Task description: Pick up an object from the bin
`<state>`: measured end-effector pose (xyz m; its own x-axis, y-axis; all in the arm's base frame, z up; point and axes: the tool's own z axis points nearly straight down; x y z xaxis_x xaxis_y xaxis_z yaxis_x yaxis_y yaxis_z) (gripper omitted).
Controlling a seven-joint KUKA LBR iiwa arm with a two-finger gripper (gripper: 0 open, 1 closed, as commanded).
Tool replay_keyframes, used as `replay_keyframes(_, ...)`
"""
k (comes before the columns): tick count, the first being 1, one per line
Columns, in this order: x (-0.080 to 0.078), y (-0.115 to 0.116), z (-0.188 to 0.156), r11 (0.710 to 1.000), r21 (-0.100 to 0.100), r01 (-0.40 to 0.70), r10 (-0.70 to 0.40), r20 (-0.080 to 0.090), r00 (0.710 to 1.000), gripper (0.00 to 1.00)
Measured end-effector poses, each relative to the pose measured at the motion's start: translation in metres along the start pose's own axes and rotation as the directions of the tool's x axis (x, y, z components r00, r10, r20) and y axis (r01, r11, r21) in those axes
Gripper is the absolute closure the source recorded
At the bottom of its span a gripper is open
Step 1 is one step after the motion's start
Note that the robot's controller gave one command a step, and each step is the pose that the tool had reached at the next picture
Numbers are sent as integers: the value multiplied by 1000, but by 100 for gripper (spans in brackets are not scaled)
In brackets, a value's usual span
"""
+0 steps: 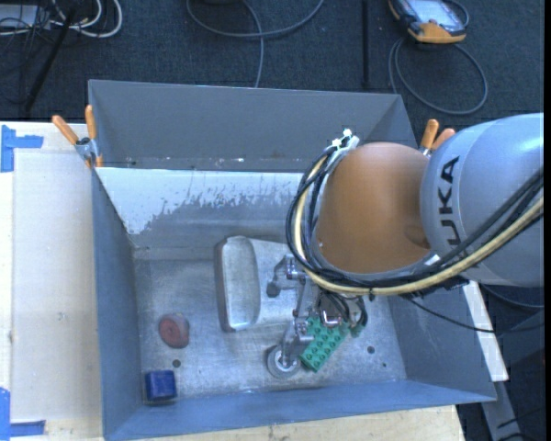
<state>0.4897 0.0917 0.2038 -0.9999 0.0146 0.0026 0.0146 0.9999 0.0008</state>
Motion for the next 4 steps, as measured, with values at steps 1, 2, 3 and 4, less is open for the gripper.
replay_keyframes(1,-34,-57,97,995,-1,99,-99,10,995,0)
replay_keyframes(2,-34,-59,103,996,-4,90,-90,21,996,0)
replay_keyframes(3,-30,-61,105,997,-6,74,-74,35,997,0)
replay_keyframes(4,-23,-66,112,998,0,69,-69,10,998,100)
